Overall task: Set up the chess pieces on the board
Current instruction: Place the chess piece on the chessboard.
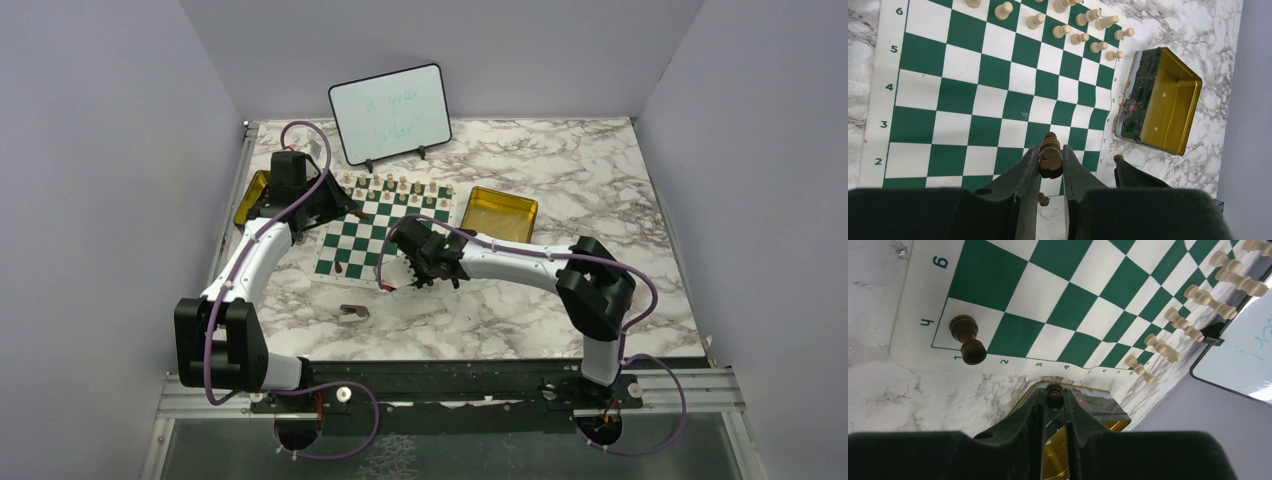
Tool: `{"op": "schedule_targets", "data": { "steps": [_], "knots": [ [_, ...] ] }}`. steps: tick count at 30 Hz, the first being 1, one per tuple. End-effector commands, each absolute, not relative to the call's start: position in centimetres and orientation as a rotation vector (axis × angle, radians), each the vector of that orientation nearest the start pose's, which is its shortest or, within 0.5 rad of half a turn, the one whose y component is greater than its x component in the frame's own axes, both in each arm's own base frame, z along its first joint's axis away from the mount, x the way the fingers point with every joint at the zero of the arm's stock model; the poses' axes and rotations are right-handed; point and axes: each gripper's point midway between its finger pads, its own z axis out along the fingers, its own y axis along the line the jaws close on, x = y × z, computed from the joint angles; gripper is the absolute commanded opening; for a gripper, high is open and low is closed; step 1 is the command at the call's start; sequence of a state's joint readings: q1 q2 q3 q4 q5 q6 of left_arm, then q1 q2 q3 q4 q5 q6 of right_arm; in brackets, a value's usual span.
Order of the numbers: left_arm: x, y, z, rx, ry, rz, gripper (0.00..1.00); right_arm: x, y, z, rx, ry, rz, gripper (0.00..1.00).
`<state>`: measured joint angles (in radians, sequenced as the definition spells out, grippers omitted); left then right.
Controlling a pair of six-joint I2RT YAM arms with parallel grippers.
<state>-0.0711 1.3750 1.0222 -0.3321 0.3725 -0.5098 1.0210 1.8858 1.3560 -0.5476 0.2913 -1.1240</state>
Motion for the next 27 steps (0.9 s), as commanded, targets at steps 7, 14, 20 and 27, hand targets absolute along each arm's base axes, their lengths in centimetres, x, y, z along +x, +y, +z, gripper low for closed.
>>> {"op": "schedule_targets", "data": {
  "steps": [7,14,20,27],
  "knots": [
    [36.9,-11.0,17.2,-0.267,2.262,-0.746,0.16,28.6,30.1,5.9,-2.513,1.356,-0.444,0.23],
    [36.9,-11.2,17.2,-0.264,2.264,-0.758,0.16,28.6,30.8,5.7,-2.498,1.364,-0.409,0.20],
    [36.9,-11.1,17.3,-0.263,2.261,-0.758,0.16,28.3,31.4,4.9,-2.507,1.366,-0.359,0.20],
    [36.9,-11.1,17.3,-0.264,2.260,-0.757,0.16,28.0,31.9,4.2,-2.528,1.387,-0.317,0.20]
  ]
}}
